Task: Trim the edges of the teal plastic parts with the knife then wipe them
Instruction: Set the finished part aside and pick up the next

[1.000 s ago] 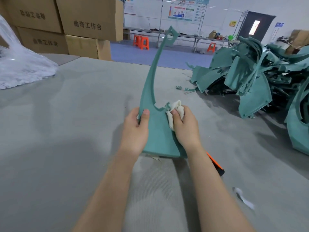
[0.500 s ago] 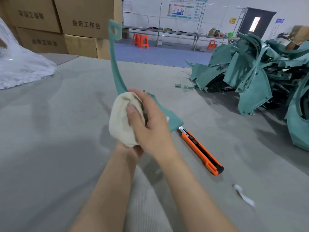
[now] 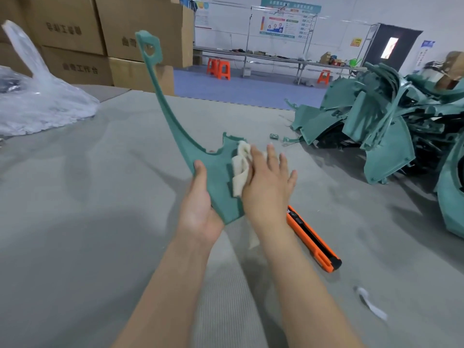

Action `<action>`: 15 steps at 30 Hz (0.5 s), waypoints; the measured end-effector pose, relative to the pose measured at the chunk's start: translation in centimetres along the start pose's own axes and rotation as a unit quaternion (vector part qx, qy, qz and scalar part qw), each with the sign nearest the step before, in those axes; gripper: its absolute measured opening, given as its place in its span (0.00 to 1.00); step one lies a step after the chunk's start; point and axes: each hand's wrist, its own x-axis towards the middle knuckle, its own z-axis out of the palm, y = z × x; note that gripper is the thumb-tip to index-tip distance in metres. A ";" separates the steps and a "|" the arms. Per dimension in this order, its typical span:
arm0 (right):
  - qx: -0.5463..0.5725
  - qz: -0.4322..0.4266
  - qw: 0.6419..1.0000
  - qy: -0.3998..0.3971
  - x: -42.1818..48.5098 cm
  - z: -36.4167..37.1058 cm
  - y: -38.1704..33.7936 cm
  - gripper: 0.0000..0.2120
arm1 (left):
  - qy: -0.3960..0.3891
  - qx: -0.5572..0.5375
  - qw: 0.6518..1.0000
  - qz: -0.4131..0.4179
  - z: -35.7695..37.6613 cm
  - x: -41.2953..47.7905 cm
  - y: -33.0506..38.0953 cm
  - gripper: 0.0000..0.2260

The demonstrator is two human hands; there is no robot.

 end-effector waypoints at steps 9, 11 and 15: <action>0.165 0.113 0.976 0.083 2.9 -1.1 3.9 0.13 | 0.125 0.012 0.981 0.151 -1.0 -1.5 5.8 0.19; 0.117 0.076 0.990 -0.007 2.6 0.7 1.9 0.16 | 0.159 -0.022 0.973 0.164 -1.8 -2.3 7.8 0.16; -0.044 0.055 0.987 -0.143 1.1 3.6 -4.8 0.26 | 0.217 -0.057 0.949 0.221 -5.3 -5.8 12.7 0.12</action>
